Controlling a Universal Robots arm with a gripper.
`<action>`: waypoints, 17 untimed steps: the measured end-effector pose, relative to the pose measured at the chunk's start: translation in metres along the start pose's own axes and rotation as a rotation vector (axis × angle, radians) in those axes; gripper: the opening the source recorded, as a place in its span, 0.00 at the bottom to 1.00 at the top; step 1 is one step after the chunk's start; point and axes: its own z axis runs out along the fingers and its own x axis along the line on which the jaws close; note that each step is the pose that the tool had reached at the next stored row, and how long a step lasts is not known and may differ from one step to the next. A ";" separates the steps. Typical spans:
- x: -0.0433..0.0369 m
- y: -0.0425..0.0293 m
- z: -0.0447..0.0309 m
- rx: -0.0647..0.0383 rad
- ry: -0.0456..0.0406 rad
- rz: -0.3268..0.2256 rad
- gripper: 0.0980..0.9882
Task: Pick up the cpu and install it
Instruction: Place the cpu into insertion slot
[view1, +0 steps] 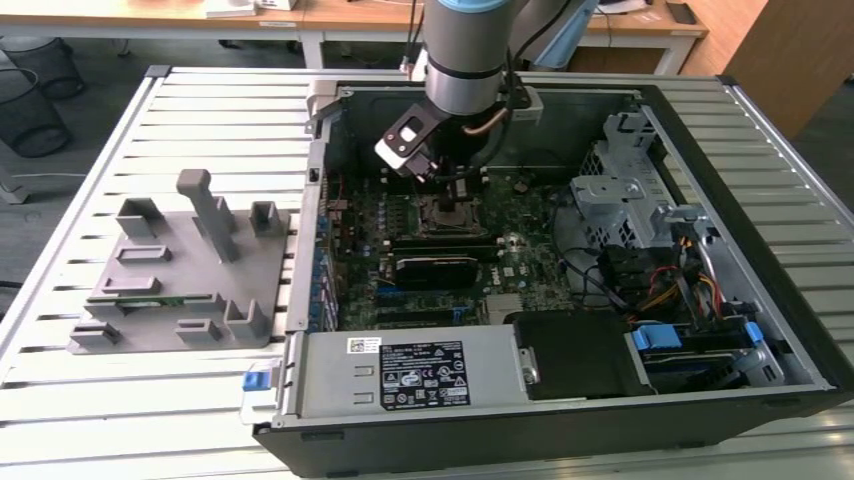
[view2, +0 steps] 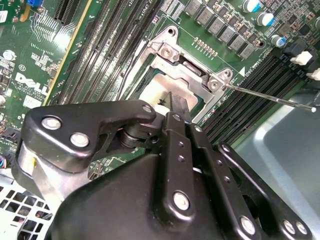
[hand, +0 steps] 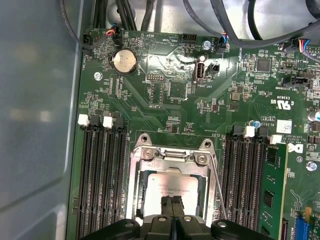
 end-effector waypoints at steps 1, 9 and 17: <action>0.0000 0.0002 0.0000 0.000 0.0000 0.000 0.01; -0.0001 0.0017 0.0000 0.000 0.0000 0.000 0.01; -0.0002 0.0030 -0.0009 0.000 -0.0001 0.000 0.01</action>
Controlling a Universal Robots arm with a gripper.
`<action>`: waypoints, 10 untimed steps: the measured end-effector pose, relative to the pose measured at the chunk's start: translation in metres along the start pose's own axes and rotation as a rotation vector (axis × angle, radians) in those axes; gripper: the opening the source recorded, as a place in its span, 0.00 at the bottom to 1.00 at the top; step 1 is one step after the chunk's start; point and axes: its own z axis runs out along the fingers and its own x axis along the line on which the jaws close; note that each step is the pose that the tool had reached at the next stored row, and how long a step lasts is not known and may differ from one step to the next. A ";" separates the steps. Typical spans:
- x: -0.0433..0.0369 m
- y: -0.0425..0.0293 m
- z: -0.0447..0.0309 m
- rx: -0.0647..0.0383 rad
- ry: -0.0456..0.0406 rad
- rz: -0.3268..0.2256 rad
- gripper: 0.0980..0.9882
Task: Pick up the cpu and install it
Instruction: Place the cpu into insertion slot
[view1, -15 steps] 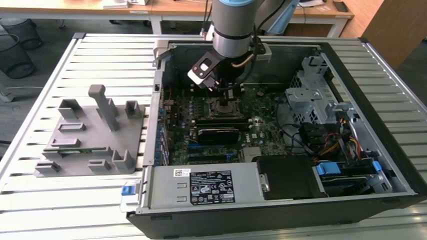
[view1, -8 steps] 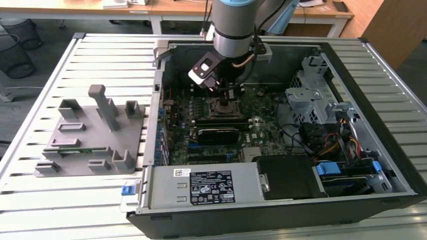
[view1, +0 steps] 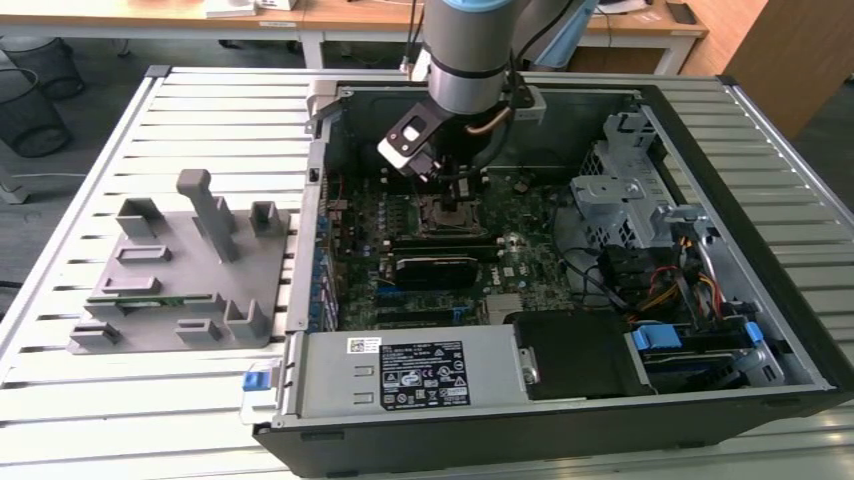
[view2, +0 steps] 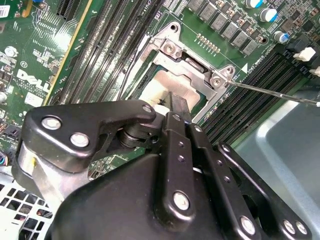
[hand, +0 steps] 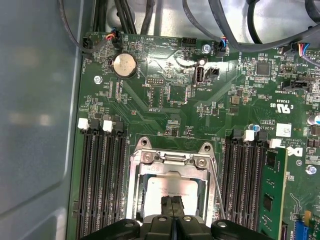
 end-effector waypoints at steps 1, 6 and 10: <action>0.0000 0.0000 -0.0005 0.000 0.0000 0.000 0.01; 0.0001 0.0003 -0.0036 0.000 0.0000 0.000 0.01; 0.0001 0.0006 -0.0057 0.000 0.0002 0.000 0.01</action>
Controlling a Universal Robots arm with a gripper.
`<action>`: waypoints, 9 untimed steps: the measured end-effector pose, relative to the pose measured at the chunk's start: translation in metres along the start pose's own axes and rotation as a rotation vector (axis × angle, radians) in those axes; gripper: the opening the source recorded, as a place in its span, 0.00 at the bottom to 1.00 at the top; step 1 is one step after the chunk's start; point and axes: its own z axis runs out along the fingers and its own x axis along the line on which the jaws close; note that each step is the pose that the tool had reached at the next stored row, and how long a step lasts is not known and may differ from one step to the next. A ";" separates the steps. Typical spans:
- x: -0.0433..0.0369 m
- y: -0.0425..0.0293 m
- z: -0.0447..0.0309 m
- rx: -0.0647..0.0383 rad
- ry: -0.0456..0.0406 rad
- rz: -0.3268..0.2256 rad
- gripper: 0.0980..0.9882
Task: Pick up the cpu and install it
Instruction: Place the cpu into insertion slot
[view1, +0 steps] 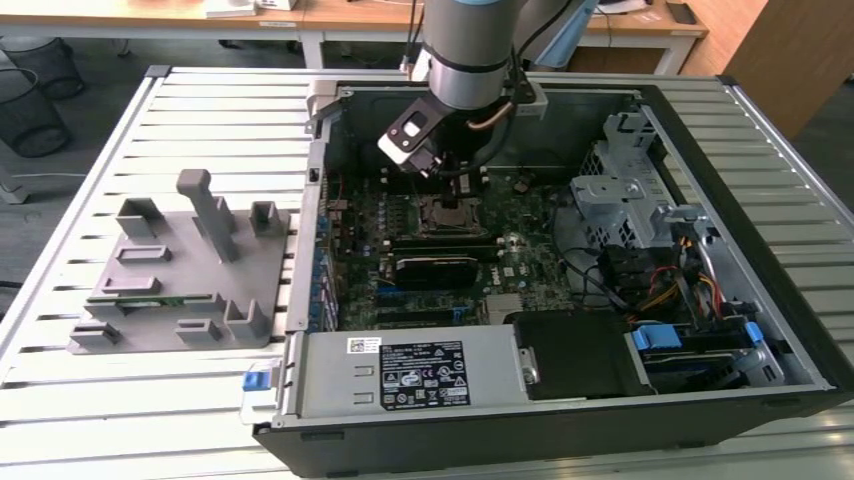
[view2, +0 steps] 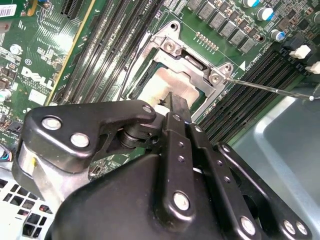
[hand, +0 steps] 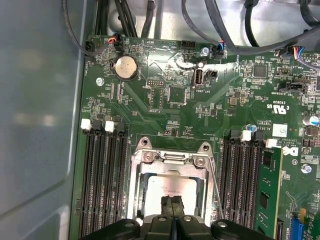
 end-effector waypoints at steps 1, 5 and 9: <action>0.0000 0.0000 -0.0002 0.000 0.0000 0.000 0.01; 0.0000 0.0001 -0.0010 0.000 0.0000 0.000 0.01; 0.0000 0.0001 -0.0013 0.000 -0.0001 0.000 0.01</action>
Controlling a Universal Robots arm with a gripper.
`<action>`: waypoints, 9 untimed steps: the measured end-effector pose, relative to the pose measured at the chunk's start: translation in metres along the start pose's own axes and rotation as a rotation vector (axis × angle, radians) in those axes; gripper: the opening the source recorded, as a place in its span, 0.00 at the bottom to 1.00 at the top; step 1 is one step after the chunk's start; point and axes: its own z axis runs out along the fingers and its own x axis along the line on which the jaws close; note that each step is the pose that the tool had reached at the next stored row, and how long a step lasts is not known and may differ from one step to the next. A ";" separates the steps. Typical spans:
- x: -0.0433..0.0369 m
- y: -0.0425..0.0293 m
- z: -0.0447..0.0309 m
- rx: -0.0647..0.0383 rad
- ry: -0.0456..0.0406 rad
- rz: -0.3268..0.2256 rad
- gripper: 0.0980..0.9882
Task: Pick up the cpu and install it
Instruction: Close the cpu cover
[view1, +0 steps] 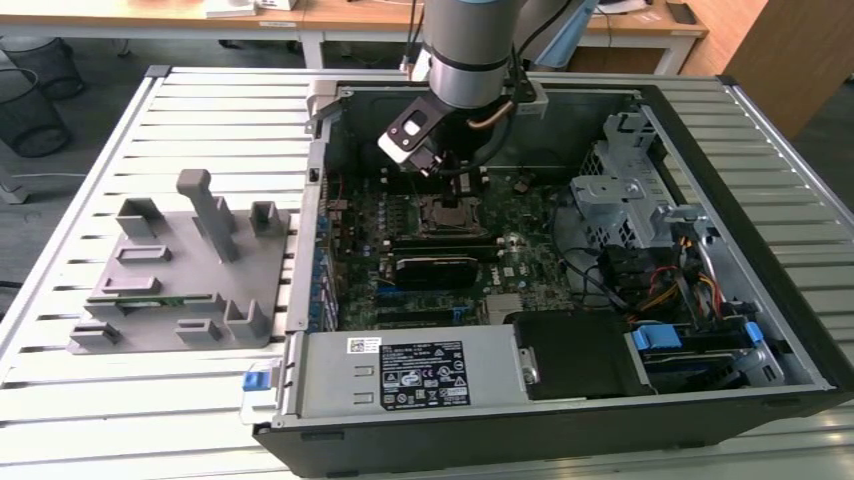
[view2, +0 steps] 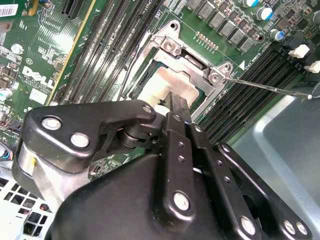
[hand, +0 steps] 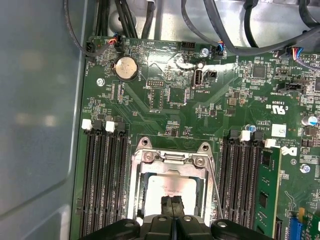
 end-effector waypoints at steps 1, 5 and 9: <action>0.0000 0.0000 -0.0002 0.000 -0.0001 0.000 0.01; 0.0000 0.0000 -0.0013 0.000 0.0000 0.000 0.01; 0.0001 0.0001 -0.0022 0.000 0.0001 0.000 0.01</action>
